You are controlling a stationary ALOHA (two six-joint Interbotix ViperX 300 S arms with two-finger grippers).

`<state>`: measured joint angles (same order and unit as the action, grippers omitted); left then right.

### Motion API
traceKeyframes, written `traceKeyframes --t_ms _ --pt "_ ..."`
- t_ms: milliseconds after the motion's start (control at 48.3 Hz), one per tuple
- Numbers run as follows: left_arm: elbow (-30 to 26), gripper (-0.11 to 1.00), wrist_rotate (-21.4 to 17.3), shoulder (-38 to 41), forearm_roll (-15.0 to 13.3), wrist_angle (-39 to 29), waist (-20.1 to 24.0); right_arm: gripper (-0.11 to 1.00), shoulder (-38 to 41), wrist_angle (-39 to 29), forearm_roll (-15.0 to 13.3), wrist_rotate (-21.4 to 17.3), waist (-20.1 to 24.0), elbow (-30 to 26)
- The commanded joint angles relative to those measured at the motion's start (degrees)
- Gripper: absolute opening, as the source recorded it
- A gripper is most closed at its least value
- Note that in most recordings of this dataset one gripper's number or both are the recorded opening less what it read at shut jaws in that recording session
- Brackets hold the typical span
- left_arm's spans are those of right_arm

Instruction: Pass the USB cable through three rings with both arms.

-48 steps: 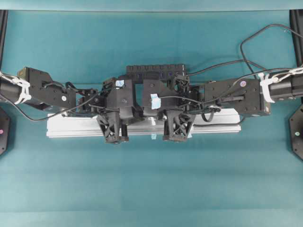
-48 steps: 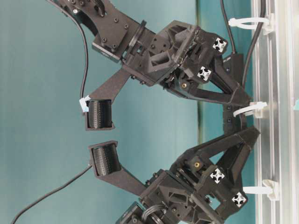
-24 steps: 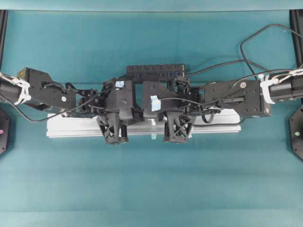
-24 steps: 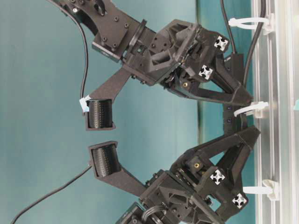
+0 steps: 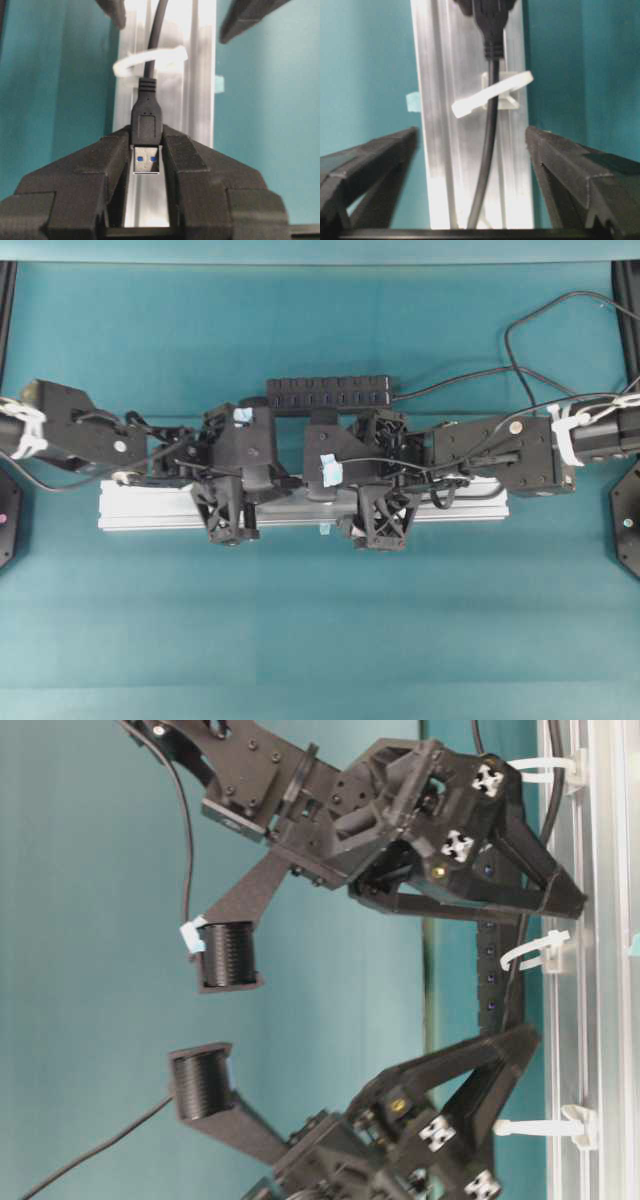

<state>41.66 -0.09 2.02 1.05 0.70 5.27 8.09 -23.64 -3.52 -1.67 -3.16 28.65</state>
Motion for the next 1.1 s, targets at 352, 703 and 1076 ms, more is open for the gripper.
traceKeyframes --t_ms 352,703,1076 --pt "-0.44 0.22 0.18 -8.35 0.18 -3.69 -2.11 0.89 -4.39 0.88 -0.62 0.35 -1.49 -0.18" --pt "-0.44 0.22 0.09 -11.43 0.18 -6.33 -2.29 0.88 -5.8 8.61 -0.88 0.18 -1.49 -0.62" --pt "-0.62 0.22 0.09 -11.43 0.18 -6.77 -2.29 0.79 -2.37 15.56 -0.62 0.0 -1.14 -0.7"
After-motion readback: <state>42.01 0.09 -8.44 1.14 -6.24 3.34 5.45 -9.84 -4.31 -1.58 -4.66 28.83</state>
